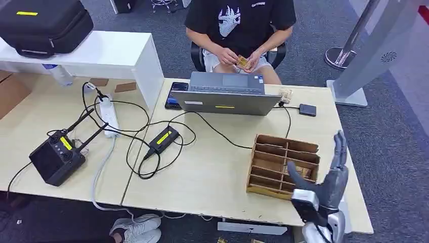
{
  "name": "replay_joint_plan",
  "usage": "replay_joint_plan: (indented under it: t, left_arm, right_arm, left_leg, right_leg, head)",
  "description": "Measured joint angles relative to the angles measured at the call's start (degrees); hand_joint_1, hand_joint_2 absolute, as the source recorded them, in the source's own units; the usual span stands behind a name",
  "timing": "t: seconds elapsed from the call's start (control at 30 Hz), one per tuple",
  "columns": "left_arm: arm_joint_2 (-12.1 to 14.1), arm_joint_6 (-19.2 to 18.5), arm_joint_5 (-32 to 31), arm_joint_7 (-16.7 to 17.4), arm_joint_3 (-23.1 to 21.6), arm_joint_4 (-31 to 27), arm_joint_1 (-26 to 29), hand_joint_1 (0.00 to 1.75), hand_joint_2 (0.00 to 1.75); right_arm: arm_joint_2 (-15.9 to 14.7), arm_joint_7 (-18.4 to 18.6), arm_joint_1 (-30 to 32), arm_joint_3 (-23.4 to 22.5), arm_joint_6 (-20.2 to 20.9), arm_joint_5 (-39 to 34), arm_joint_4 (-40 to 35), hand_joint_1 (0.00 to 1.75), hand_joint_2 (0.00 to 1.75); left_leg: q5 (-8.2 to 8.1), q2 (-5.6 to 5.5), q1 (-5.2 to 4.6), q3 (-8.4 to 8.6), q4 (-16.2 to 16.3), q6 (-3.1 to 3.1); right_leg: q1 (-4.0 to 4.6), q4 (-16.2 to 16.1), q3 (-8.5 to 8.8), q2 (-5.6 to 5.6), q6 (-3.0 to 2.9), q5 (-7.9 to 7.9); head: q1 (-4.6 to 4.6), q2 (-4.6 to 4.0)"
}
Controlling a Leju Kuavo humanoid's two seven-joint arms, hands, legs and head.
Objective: Pass the card to the sensor for recognition and then transmit it.
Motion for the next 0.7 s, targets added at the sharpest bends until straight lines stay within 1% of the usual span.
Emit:
replay_joint_plan:
  t: [0.03,0.1,0.17,0.23,0.3,0.37,0.43,0.5,0.57,0.63,0.7]
  left_arm:
    - [-0.04,0.05,-0.02,0.0,0.0,0.0,-0.01,0.0,1.75]
    - [-0.15,0.05,-0.02,0.04,0.0,0.0,0.02,0.0,1.75]
    - [-0.2,0.04,-0.09,0.09,0.0,0.0,0.03,0.0,1.75]
    - [-0.2,-0.09,-0.42,0.53,0.0,0.0,0.0,0.0,1.75]
    - [-0.17,-0.26,-0.63,0.7,0.0,0.0,-0.01,0.0,1.75]
    - [-0.13,-0.41,-1.2,0.94,-0.02,0.0,0.0,0.0,1.75]
    - [-0.07,-0.41,-1.79,1.05,-0.11,0.0,-0.03,0.0,1.75]
    - [-0.07,-0.46,-2.25,1.07,-0.46,0.0,-0.09,0.0,1.75]
    - [-0.04,-0.52,-2.82,1.07,-0.7,0.0,-0.13,0.0,1.75]
    - [0.0,-0.61,-3.32,1.07,-1.09,0.0,-0.19,0.0,1.75]
    - [0.0,-0.76,-3.74,1.16,-1.49,0.0,-0.27,0.0,1.75]
  right_arm:
    - [0.49,-0.28,0.09,0.82,0.18,1.2,-0.02,0.0,1.75]
    - [1.23,-0.48,0.1,2.49,0.55,1.2,-0.02,0.0,1.75]
    - [1.38,-0.52,0.1,3.53,0.61,1.97,-0.02,0.0,1.75]
    - [2.0,-0.52,0.08,4.03,0.64,6.3,-0.13,0.0,1.75]
    - [3.07,0.55,-0.18,4.36,0.64,10.54,-0.37,0.0,1.75]
    - [3.55,4.03,-1.62,5.53,0.7,17.93,-0.28,0.0,1.75]
    - [3.59,7.05,-4.42,6.55,0.7,23.96,0.15,0.0,1.75]
    - [3.61,12.65,-8.01,8.34,0.7,29.77,0.92,0.0,1.75]
    - [3.61,19.22,-12.21,10.57,0.7,34.36,2.17,0.0,1.75]
    - [3.59,26.12,-16.94,12.87,0.7,37.78,4.34,0.0,1.75]
    - [3.5,30.68,-21.61,14.87,0.7,38.64,6.87,0.0,1.75]
  left_leg:
    - [0.0,-0.03,0.0,0.0,0.0,0.0]
    - [0.0,-0.08,0.01,0.0,0.0,0.0]
    - [0.01,-0.09,0.01,0.0,0.0,0.0]
    - [0.0,-0.06,0.01,0.0,0.0,0.0]
    - [0.01,-0.05,0.01,0.0,0.0,0.0]
    - [0.01,-0.07,0.0,-0.02,0.0,0.0]
    - [0.02,-0.04,0.0,-0.01,0.0,-0.01]
    - [0.06,-0.04,0.0,-0.01,0.0,-0.01]
    - [0.13,-0.04,0.0,0.0,0.0,-0.06]
    - [0.17,-0.04,0.01,0.0,0.0,-0.11]
    - [0.18,-0.04,0.01,0.01,0.0,-0.11]
  right_leg:
    - [0.0,0.0,0.0,-0.02,0.0,0.0]
    - [0.01,0.0,0.01,-0.06,0.0,0.0]
    - [0.01,0.01,0.02,-0.08,0.0,0.0]
    - [0.01,0.01,0.02,-0.07,0.0,0.0]
    - [0.01,0.01,0.03,-0.06,0.0,0.0]
    - [0.01,0.02,0.03,-0.08,0.0,0.0]
    - [0.01,0.03,0.03,-0.05,0.0,0.01]
    - [0.0,0.03,0.03,-0.05,-0.01,0.04]
    - [0.0,0.03,0.02,-0.05,-0.03,0.09]
    - [0.0,0.03,0.0,-0.04,-0.08,0.16]
    - [0.0,0.03,0.0,-0.03,-0.08,0.17]
  head:
    - [0.0,0.0]
    - [0.0,0.0]
    - [0.02,0.0]
    - [0.02,0.0]
    - [0.0,0.0]
    - [0.02,0.0]
    - [0.02,0.0]
    - [0.02,0.0]
    - [0.02,0.0]
    - [0.02,0.0]
    - [0.02,0.0]
